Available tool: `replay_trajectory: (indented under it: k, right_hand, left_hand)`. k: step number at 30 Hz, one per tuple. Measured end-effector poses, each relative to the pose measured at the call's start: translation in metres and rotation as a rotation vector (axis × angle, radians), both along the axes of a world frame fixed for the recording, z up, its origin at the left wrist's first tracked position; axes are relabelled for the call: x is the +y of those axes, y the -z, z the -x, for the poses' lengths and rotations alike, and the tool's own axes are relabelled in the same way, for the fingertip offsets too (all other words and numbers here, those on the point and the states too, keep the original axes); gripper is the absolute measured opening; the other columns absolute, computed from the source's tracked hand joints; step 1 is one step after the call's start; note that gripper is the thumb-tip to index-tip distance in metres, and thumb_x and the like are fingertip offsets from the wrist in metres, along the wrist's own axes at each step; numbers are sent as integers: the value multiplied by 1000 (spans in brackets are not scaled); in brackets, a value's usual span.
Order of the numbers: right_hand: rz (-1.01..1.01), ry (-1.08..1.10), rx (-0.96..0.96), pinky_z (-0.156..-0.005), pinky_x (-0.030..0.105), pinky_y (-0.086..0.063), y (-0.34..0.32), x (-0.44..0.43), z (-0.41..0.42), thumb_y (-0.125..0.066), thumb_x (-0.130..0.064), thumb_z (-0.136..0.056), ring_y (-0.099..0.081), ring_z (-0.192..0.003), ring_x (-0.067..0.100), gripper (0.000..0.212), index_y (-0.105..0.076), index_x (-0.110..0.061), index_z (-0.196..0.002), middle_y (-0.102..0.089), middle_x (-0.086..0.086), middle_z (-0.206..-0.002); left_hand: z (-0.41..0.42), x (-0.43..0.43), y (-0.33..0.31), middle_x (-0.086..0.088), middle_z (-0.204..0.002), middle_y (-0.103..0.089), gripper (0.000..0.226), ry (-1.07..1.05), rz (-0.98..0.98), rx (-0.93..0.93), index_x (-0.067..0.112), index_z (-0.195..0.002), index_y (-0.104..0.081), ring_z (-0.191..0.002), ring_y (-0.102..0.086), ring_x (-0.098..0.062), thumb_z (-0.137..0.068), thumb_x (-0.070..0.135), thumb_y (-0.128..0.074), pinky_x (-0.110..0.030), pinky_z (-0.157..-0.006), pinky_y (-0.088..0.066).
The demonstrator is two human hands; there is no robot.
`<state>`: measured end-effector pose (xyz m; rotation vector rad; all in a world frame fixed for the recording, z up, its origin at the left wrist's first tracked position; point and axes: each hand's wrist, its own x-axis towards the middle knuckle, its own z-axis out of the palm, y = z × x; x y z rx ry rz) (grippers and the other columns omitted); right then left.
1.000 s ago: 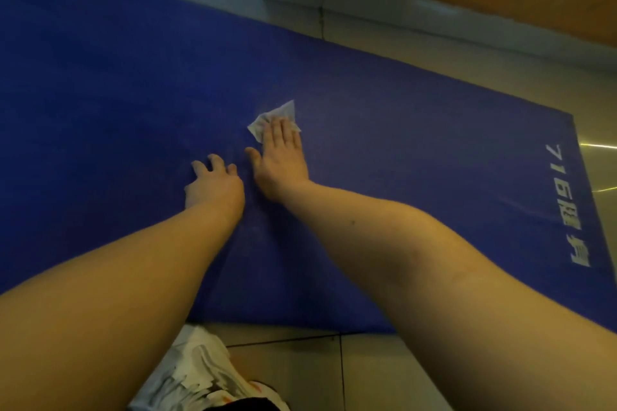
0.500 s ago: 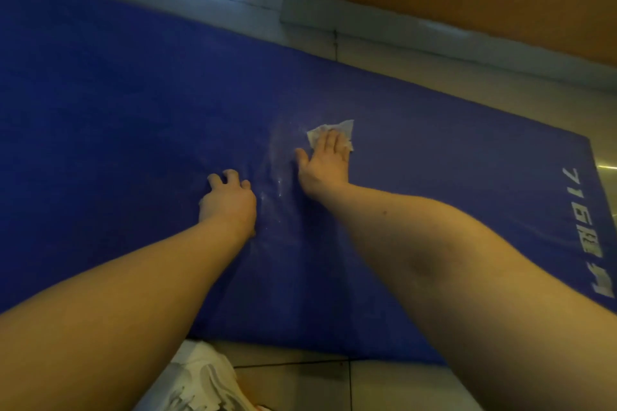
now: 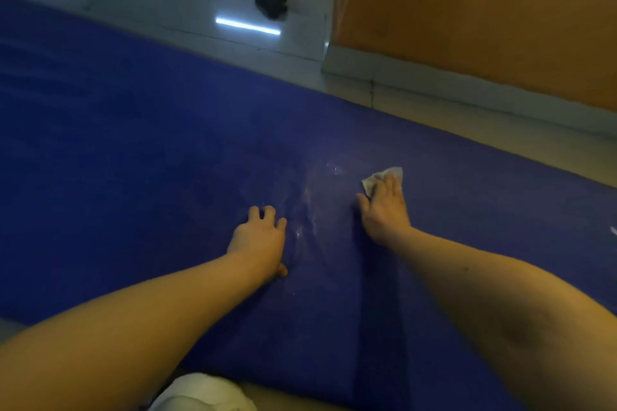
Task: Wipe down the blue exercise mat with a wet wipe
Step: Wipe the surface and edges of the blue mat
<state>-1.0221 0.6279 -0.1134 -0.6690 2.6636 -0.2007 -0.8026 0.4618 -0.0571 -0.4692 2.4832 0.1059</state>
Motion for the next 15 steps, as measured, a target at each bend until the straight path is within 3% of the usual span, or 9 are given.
replay_trajectory:
  k: [3, 6, 9, 15]
  right_hand:
    - [-49, 3, -18, -126, 45, 3, -1, -22, -20, -24, -57, -104, 10, -155, 28, 83, 4, -3, -160, 8, 13, -169]
    - [-79, -61, -46, -125, 45, 8, -3, -59, -59, -20, -58, -104, 15, -154, 29, 82, 7, -3, -159, 14, 13, -168]
    - [-49, -199, -100, -125, 45, 8, -7, -101, -104, -22, -56, -105, 18, -154, 29, 81, 7, -4, -160, 16, 13, -168]
    - [-183, -370, -147, -126, 48, 3, -30, -137, -140, -32, -47, -107, 14, -154, 36, 80, 8, -1, -159, 13, 17, -167]
  left_hand:
    - [-6, -13, -3, -12, -165, -3, 102, 107, -4, -15, 21, -161, -6, -150, -10, -40, -88, 63, -63, -44, -102, -49]
    - [-11, -33, -10, -9, -166, -7, 81, 198, -63, -2, 23, -160, -16, -149, -15, -35, -96, 53, -56, -45, -105, -47]
    - [-26, -60, -23, -1, -167, -11, 63, 275, -160, -7, 29, -158, -25, -148, -20, -25, -102, 42, -49, -43, -108, -44]
    - [-68, -110, -60, 6, -168, -5, 59, 325, -117, -166, 35, -158, -24, -149, -23, -21, -104, 34, -48, -42, -109, -44]
